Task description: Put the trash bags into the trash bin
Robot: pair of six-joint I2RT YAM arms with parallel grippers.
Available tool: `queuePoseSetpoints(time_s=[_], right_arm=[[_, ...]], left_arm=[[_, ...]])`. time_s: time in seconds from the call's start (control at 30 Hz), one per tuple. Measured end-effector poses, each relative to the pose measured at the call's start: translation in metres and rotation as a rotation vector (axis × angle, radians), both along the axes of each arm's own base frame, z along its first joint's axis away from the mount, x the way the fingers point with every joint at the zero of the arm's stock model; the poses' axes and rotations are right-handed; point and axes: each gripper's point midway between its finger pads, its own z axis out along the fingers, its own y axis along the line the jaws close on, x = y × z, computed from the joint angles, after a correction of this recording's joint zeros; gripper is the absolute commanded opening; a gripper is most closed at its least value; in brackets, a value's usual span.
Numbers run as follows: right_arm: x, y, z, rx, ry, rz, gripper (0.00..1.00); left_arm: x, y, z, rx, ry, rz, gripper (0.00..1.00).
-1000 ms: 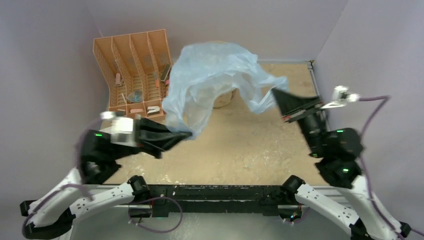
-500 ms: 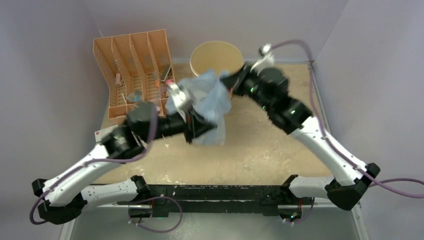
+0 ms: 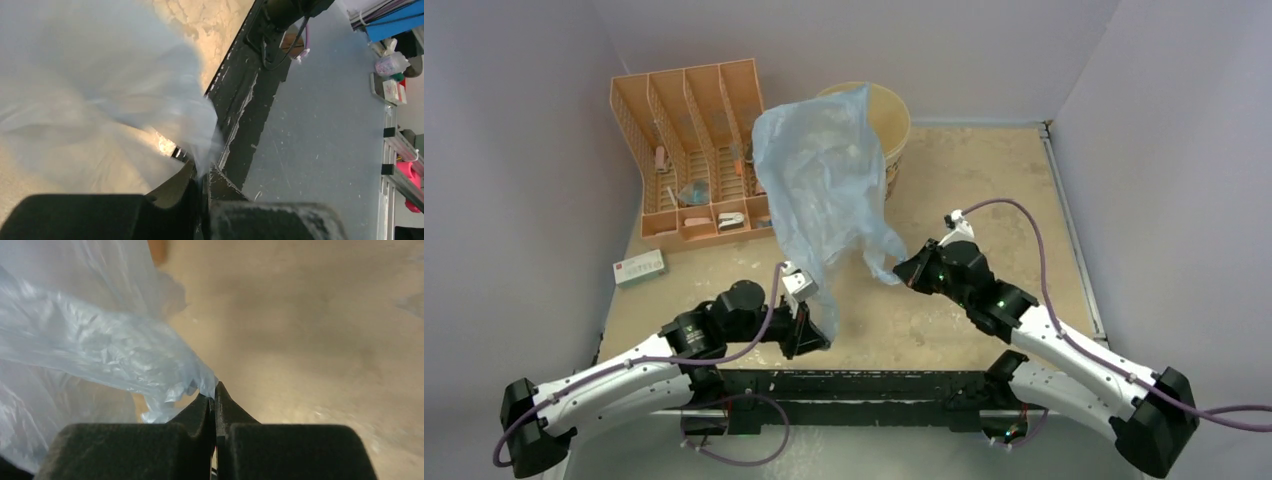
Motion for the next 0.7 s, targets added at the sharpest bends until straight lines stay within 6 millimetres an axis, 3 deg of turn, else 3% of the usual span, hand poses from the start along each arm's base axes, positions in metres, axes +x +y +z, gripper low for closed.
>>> queuePoseSetpoints(time_s=[0.03,0.07,0.1,0.13,0.2,0.23,0.27,0.3,0.33,0.37,0.4,0.47,0.53,0.6,0.63,0.67,0.7], right_arm=[[-0.003,-0.002,-0.018,-0.055,0.052,0.004,0.0],[-0.004,-0.006,-0.02,-0.102,0.075,0.004,0.0],[0.001,-0.007,-0.002,-0.123,0.051,-0.001,0.0],[0.01,-0.006,0.036,-0.12,-0.011,-0.012,0.0],[0.031,-0.003,0.147,-0.043,-0.216,-0.053,0.0],[0.036,-0.008,0.218,0.022,-0.349,-0.088,0.0],[0.032,-0.019,0.284,0.103,-0.482,-0.127,0.0],[0.021,-0.036,0.338,0.179,-0.598,-0.168,0.0],[0.006,-0.055,0.372,0.241,-0.689,-0.204,0.0],[-0.007,-0.071,0.389,0.285,-0.746,-0.232,0.0],[-0.021,-0.088,0.394,0.325,-0.791,-0.261,0.0],[-0.044,-0.118,0.376,0.388,-0.815,-0.314,0.0],[-0.038,-0.114,0.328,0.417,-0.728,-0.324,0.0],[-0.006,-0.076,0.24,0.35,-0.546,-0.279,0.0],[0.008,-0.055,0.183,0.284,-0.422,-0.247,0.0],[0.017,-0.04,0.12,0.203,-0.284,-0.227,0.0],[0.019,-0.03,0.056,0.111,-0.143,-0.207,0.0]], left_arm=[[-0.004,0.005,-0.01,0.039,0.03,0.0,0.0],[-0.003,0.007,-0.003,0.055,0.026,0.0,0.0],[-0.001,0.004,0.016,0.036,0.003,-0.004,0.0],[0.003,0.001,0.048,0.021,-0.044,-0.009,0.0],[0.017,-0.015,0.149,-0.091,-0.195,-0.024,0.0],[0.023,-0.021,0.208,-0.171,-0.293,-0.027,0.0],[0.025,-0.022,0.266,-0.263,-0.395,-0.025,0.0],[0.023,-0.017,0.317,-0.363,-0.499,-0.017,0.0],[0.017,-0.007,0.349,-0.439,-0.582,-0.009,0.0],[0.01,0.004,0.367,-0.493,-0.643,0.001,0.0],[0.005,0.015,0.369,-0.525,-0.68,0.013,0.0],[-0.006,0.032,0.344,-0.557,-0.699,0.025,0.0],[-0.002,0.025,0.287,-0.522,-0.62,0.022,0.0],[0.01,0.0,0.195,-0.405,-0.443,0.006,0.0],[0.014,-0.009,0.144,-0.316,-0.345,0.002,0.0],[0.016,-0.014,0.077,-0.188,-0.211,0.004,0.0],[0.014,-0.011,0.026,-0.074,-0.103,0.013,0.0]])
